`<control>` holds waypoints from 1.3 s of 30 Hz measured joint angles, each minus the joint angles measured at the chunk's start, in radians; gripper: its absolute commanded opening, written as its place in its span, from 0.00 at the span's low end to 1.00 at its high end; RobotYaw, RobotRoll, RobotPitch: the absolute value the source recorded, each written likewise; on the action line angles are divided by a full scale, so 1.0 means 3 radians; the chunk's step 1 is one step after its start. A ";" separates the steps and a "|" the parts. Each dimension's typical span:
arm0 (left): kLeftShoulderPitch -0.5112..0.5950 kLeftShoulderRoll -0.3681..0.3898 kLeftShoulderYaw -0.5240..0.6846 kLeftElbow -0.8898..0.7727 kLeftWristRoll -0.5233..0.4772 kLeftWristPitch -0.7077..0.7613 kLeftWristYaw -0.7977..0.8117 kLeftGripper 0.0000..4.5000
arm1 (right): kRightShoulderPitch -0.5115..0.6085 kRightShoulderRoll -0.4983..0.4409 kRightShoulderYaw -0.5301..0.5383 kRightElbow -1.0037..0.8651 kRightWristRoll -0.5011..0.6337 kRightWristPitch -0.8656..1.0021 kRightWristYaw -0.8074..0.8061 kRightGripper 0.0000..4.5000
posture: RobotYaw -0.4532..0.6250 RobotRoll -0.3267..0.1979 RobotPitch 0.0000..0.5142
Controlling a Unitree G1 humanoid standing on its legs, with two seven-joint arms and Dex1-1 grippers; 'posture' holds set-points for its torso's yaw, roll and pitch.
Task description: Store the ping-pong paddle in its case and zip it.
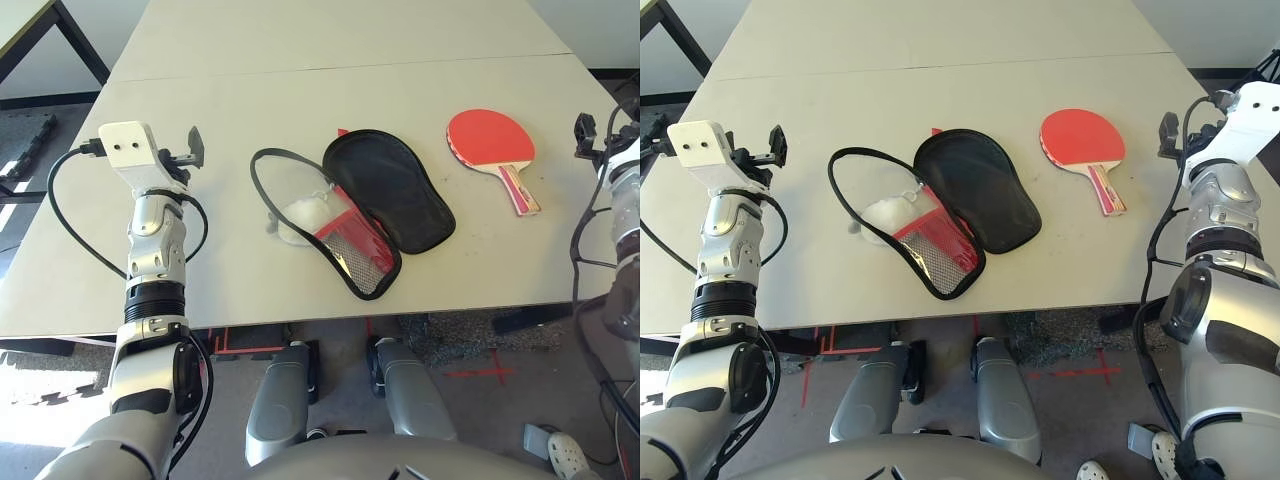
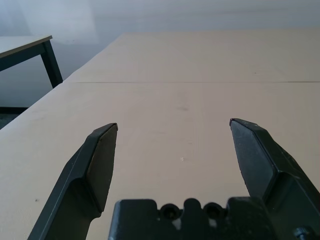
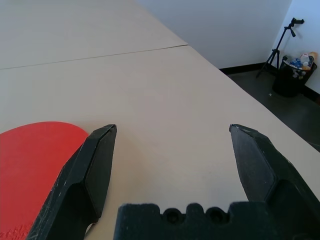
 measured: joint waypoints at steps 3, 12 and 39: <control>0.0000 0.0000 0.0000 0.0000 0.0000 0.0000 0.0000 1.00 | 0.0000 0.0000 0.0001 0.0000 -0.0007 0.0000 0.0003 1.00 | 0.50 0.62 0.35; -0.0233 0.0258 0.0027 -0.0192 -0.0042 0.0163 -0.0057 1.00 | -0.0001 0.0025 0.0007 0.0000 -0.0014 0.0000 0.0024 1.00 | 0.50 0.62 0.35; -0.0343 0.0560 -0.1421 -0.2252 -0.0809 0.2427 -0.1923 1.00 | -0.0265 0.0094 0.0295 -0.0814 -0.0014 0.1292 0.0577 1.00 | 0.43 0.62 0.32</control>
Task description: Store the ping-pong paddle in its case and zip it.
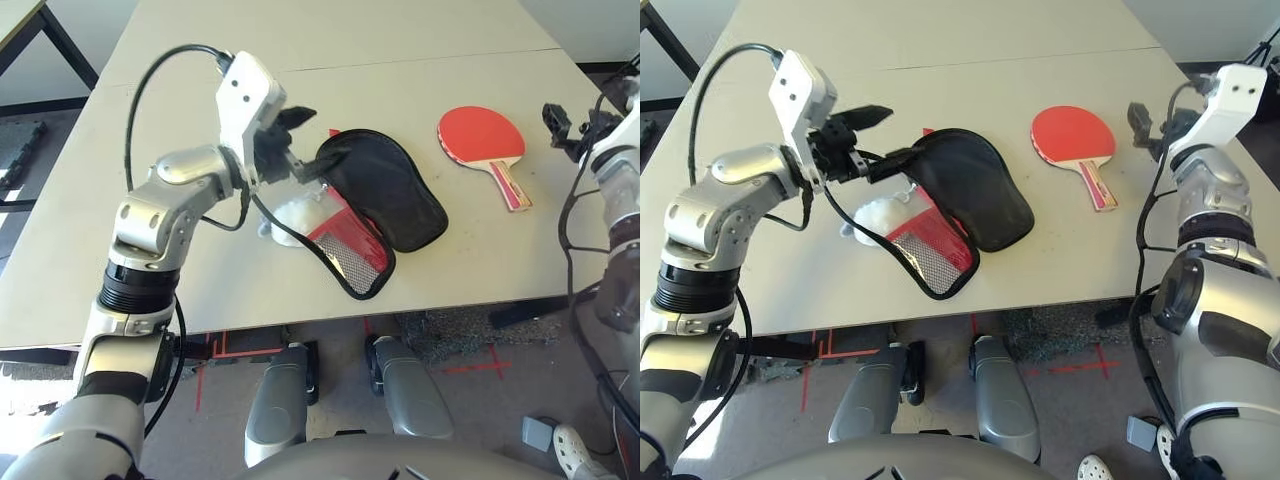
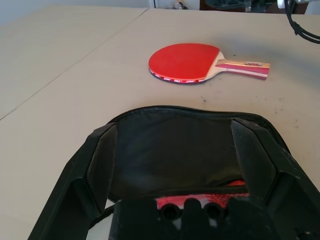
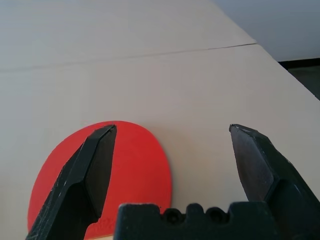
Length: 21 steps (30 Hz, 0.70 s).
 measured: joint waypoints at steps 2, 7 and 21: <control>0.0000 -0.0018 -0.0006 0.0016 0.0021 -0.0010 -0.0012 1.00 | 0.0020 0.0001 0.0097 -0.0373 -0.0004 0.0469 -0.0058 1.00 | 0.43 0.62 0.32; 0.0001 -0.0079 -0.0027 0.0046 0.0057 -0.0078 -0.0053 1.00 | 0.0093 -0.0048 0.0286 -0.1288 0.0003 0.1951 -0.0160 1.00 | 0.42 0.62 0.31; 0.0002 -0.0171 -0.0112 0.0151 0.0182 -0.0158 -0.0093 1.00 | -0.0068 -0.0078 0.0882 -0.1488 -0.0056 0.3454 -0.0167 1.00 | 0.43 0.62 0.31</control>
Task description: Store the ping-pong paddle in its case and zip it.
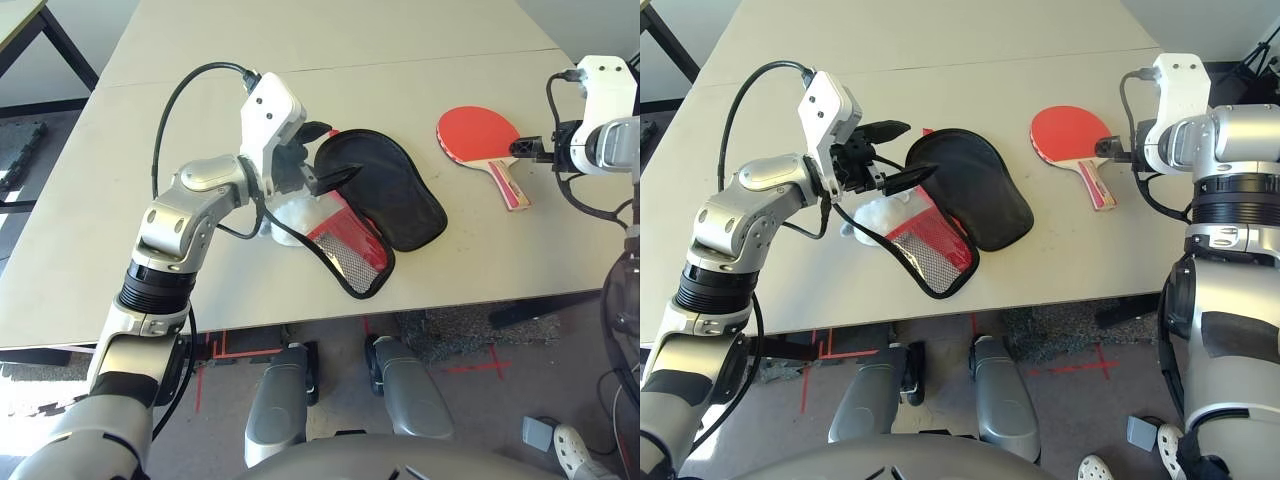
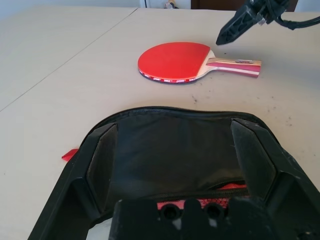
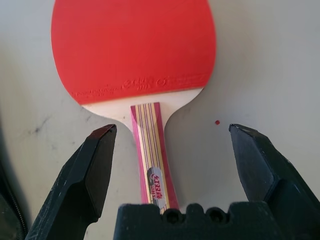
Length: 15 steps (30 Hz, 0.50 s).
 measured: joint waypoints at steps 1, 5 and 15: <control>0.0000 -0.0004 -0.0003 0.0000 0.0007 0.0000 0.0000 1.00 | 0.0000 0.0038 0.0036 0.0094 -0.0019 -0.0039 0.0011 1.00 | 0.43 0.62 0.32; 0.0002 -0.0005 -0.0009 -0.0002 0.0023 0.0000 0.0001 1.00 | -0.0021 0.0118 0.0141 0.0391 -0.0094 -0.0240 0.0016 1.00 | 0.44 0.62 0.32; 0.0016 -0.0007 -0.0015 -0.0046 0.0054 0.0020 0.0004 1.00 | -0.0200 0.0335 0.0190 0.1125 -0.0292 -0.0783 -0.0009 1.00 | 0.45 0.62 0.34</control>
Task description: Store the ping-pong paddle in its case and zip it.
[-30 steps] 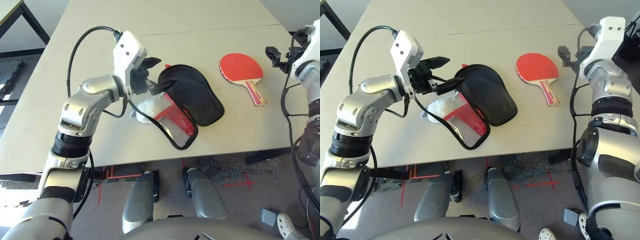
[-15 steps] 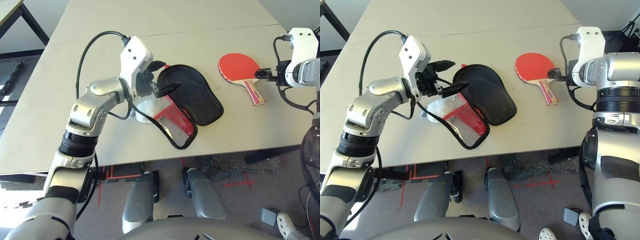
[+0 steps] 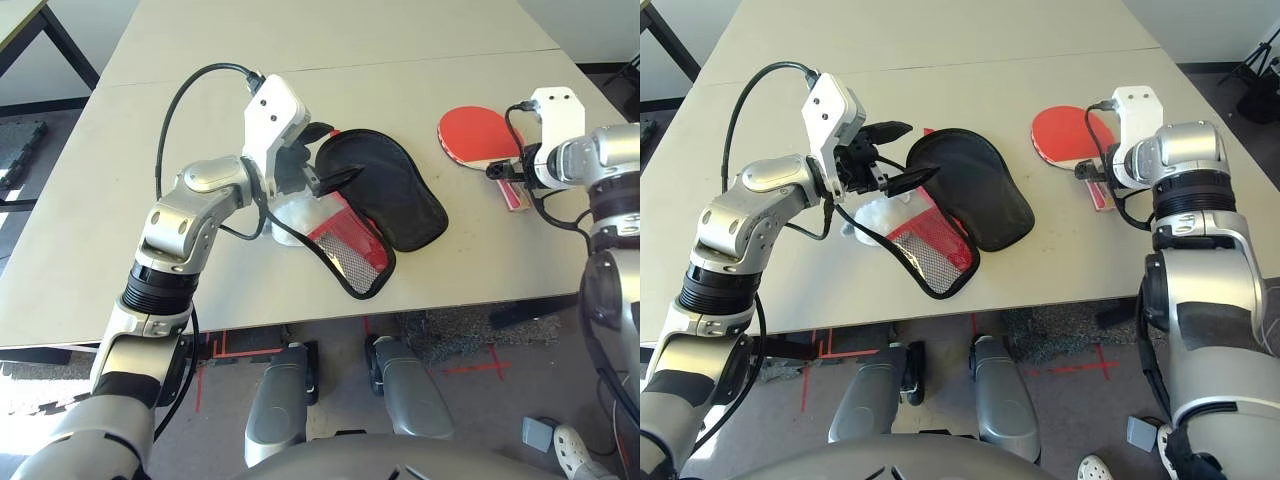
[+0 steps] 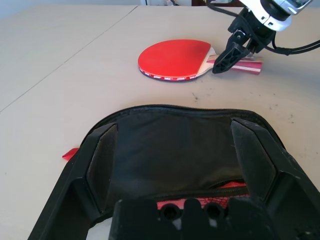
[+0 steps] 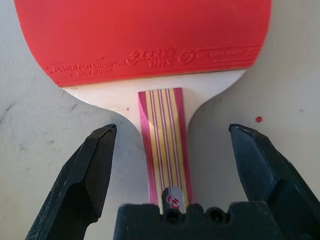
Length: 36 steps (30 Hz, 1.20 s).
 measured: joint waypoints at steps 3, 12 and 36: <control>0.0007 0.0001 -0.0001 -0.0010 0.0005 0.0012 0.0000 1.00 | -0.0035 0.0028 0.0018 0.0043 -0.0049 -0.0020 0.0018 0.91 | 0.45 0.62 0.34; 0.0075 0.0005 -0.0003 -0.0076 0.0024 0.0014 -0.0002 1.00 | 0.0006 0.0061 0.0052 -0.0090 -0.0069 0.0052 0.0079 0.26 | 0.45 0.62 0.34; 0.0088 0.0138 0.0029 -0.0091 0.0060 0.0046 -0.0052 1.00 | 0.0466 0.0346 0.0044 -0.1958 -0.0069 0.0283 -0.0067 0.26 | 0.49 0.62 0.36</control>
